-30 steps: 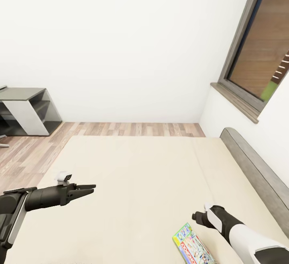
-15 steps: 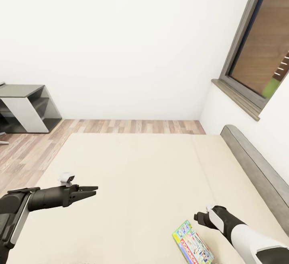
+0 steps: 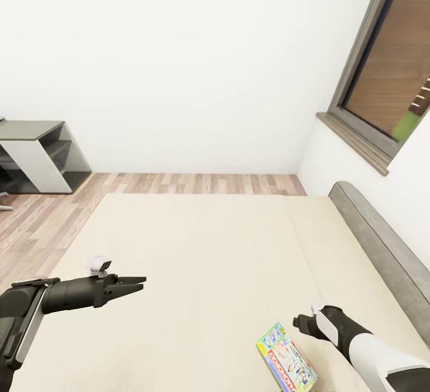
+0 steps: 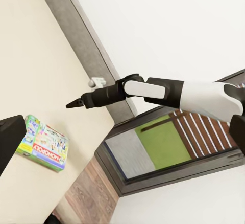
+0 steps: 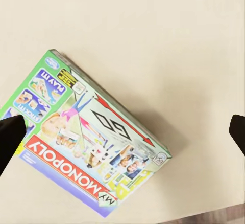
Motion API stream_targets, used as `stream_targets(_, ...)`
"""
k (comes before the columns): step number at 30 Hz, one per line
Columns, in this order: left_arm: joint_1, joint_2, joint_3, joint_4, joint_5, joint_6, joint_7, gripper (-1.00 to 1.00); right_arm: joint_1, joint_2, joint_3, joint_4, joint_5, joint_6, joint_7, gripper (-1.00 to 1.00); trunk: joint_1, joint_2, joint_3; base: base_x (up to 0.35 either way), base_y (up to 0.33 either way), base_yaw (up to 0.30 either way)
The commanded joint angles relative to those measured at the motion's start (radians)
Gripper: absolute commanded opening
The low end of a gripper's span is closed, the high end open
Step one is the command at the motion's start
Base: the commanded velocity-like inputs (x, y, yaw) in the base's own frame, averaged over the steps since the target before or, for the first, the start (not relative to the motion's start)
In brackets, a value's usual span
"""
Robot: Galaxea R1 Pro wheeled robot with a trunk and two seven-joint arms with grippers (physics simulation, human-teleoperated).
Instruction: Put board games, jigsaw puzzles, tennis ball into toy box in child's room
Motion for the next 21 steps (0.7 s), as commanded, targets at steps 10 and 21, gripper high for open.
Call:
stream_targets(10,-0.001,0.000,0.000,0.000,0.001,0.010,-0.004,1.00,-0.001,-0.010,0.008,-0.003,-0.008,0.006,0.107,1.00,0.000,-0.002,-0.018,0.000,0.000,0.000)
stream_targets(21,-0.011,-0.007,-0.016,-0.002,0.003,0.018,-0.004,1.00,-0.001,-0.023,0.008,-0.003,-0.007,0.007,0.141,1.00,0.000,-0.002,-0.036,0.000,0.000,0.000)
